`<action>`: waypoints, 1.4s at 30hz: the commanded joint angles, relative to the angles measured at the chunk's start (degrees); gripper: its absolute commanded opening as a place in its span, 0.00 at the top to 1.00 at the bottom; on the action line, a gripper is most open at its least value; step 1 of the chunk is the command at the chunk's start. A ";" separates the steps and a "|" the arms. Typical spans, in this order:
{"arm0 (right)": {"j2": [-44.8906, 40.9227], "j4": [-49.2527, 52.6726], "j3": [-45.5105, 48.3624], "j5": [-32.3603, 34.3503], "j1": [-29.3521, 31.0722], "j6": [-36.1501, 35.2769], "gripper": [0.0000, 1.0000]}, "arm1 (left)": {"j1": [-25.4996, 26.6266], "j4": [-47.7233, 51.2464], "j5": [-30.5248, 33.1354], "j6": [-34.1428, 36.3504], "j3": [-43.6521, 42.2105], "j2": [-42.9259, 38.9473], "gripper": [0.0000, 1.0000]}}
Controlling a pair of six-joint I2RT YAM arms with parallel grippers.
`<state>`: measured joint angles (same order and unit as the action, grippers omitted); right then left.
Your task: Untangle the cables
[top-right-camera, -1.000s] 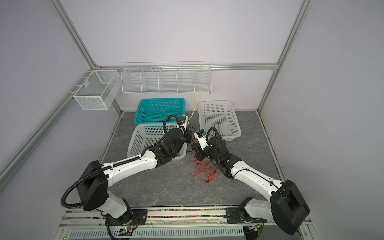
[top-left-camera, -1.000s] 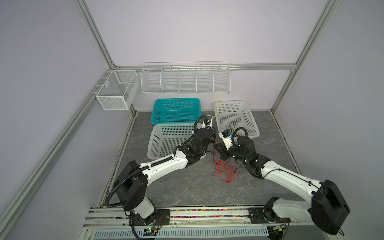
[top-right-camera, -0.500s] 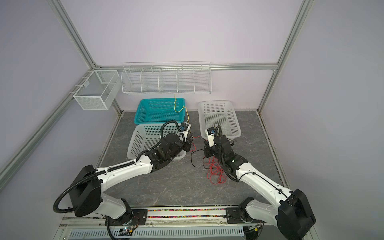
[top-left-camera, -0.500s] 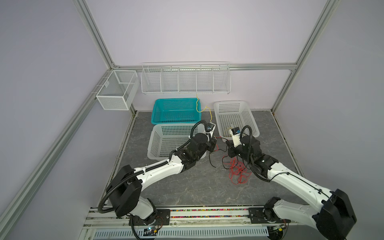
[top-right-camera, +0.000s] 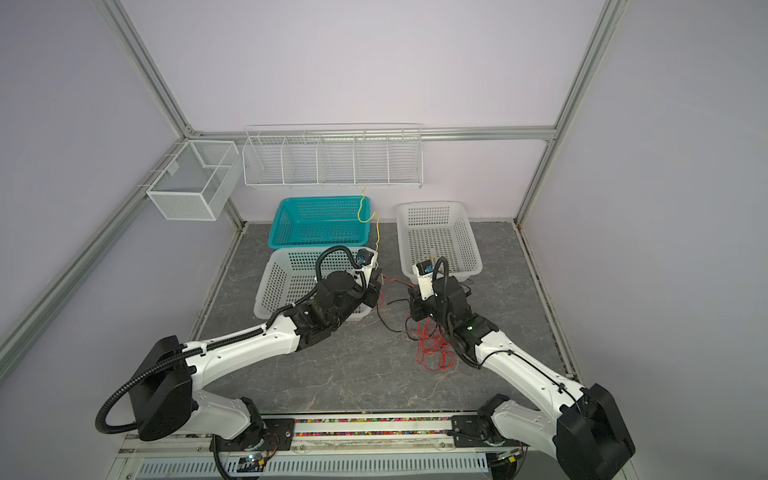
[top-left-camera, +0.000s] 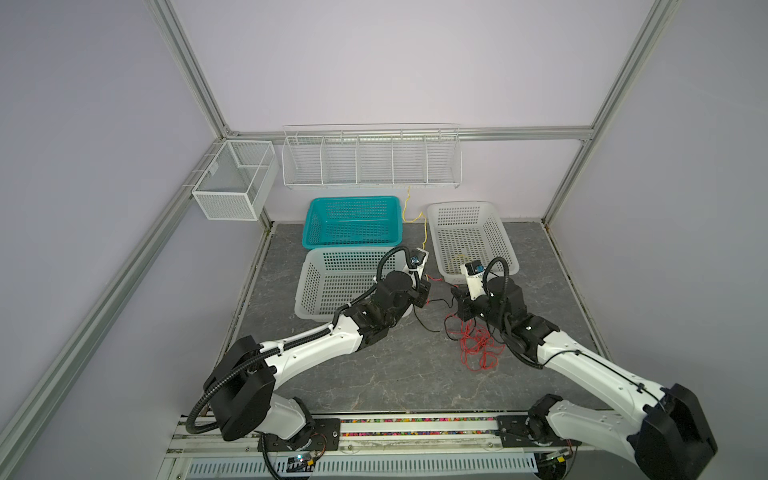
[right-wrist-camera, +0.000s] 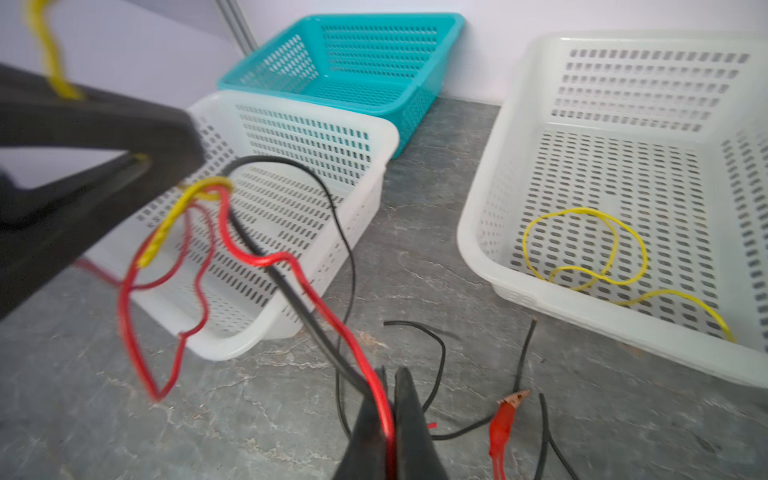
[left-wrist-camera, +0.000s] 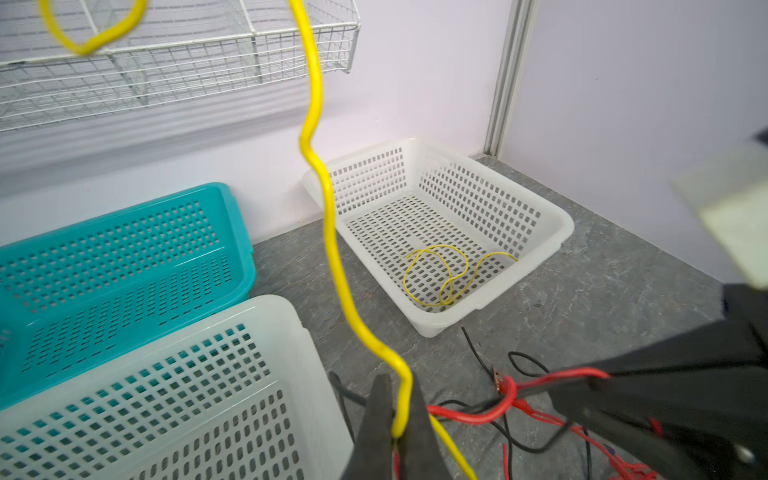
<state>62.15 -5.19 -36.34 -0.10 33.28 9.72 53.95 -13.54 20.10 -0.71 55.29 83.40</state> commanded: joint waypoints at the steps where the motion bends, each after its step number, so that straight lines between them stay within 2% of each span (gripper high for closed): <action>1: -5.02 -0.59 4.09 -2.01 -0.57 -2.00 0.94 | -2.49 2.52 15.12 1.23 4.44 1.54 1.00; 4: -7.75 -0.51 3.58 -5.92 0.35 -3.92 0.94 | -2.43 5.28 13.94 1.26 6.90 4.27 1.00; 8: -7.13 2.93 0.17 -9.40 1.72 -7.23 0.94 | -2.40 4.77 11.02 0.20 6.86 5.33 1.00; 11: -4.86 4.24 -1.76 -10.44 2.43 -8.21 0.94 | -2.44 3.37 8.68 -0.58 6.01 4.61 1.00; 15: -1.20 3.46 -2.72 -8.35 2.80 -7.57 0.94 | -2.44 -0.07 6.34 -1.88 3.84 2.69 1.00; 16: -0.28 3.28 -3.01 -8.46 2.84 -7.32 0.91 | -2.47 -1.09 5.70 -2.33 3.22 2.28 1.00; 21: 1.63 2.94 -5.23 -8.94 2.77 -5.57 0.66 | -2.49 -8.95 2.22 -2.02 -1.37 0.91 1.00; 24: 1.72 5.31 -8.83 -7.83 2.44 -3.79 0.59 | -2.77 -13.31 0.53 -1.75 -3.82 0.63 1.00; 28: 3.61 8.18 -13.66 -8.02 2.12 -0.52 0.61 | -2.75 -16.69 -2.78 -1.91 -5.26 0.60 1.00; 33: 9.01 10.40 -20.99 -10.07 2.19 3.42 0.67 | -2.76 -18.87 -6.22 -2.19 -5.70 0.50 1.00; 42: 14.44 10.15 -22.77 -10.99 2.13 6.52 0.69 | -2.77 -18.27 -7.64 -2.19 -5.45 -0.30 1.00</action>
<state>75.85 4.38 -58.19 -9.37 35.70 14.44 51.37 -30.09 13.58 -2.55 49.91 84.53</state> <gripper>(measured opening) 0.308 0.047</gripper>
